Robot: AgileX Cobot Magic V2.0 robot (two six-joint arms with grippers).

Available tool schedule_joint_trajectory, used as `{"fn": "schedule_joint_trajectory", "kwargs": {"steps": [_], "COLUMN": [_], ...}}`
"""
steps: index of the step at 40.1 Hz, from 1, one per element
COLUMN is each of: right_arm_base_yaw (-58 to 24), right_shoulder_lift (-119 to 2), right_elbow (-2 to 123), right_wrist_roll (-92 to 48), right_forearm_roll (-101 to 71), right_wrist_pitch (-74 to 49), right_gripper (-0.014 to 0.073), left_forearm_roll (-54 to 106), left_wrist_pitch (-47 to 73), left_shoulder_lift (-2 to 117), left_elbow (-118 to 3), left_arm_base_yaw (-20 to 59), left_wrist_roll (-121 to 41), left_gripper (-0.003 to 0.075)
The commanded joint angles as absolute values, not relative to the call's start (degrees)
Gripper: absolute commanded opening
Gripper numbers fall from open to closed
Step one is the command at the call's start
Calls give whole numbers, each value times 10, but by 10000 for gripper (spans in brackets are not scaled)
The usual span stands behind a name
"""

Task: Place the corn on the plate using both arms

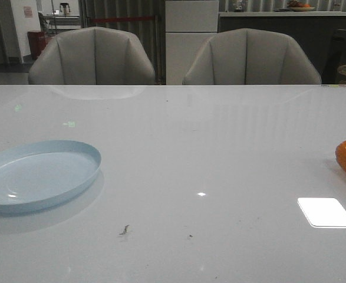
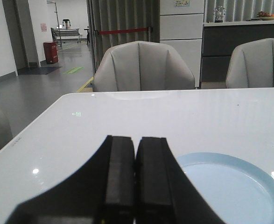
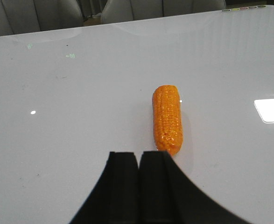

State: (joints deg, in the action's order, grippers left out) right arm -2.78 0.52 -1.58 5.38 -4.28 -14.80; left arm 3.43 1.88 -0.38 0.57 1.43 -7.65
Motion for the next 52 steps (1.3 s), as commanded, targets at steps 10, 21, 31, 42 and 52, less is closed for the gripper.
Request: {"fn": "schedule_joint_trajectory", "kwargs": {"steps": [10,21,31,42,52], "right_arm_base_yaw": [-24,-24,-24,-24,-24], "right_shoulder_lift": [20,20,20,20,20], "right_elbow": [-4,-4,-4,-4,25], "right_wrist_roll": [48,48,48,48,48], "right_forearm_roll": [-45,-45,-45,-45,-46], "right_wrist_pitch": [-101,-101,-95,-49,33], "right_gripper": [27,27,27,27,29], "left_forearm_roll": [37,37,37,54,54], "left_wrist_pitch": [-22,-10,-10,-58,-117], "left_shoulder_lift": [-14,-14,-14,-14,-14], "left_elbow": [28,28,28,27,-17], "left_arm_base_yaw": [14,14,14,14,15], "left_wrist_roll": [-71,-71,-71,-71,-71], "left_gripper": [94,94,94,94,94]}}
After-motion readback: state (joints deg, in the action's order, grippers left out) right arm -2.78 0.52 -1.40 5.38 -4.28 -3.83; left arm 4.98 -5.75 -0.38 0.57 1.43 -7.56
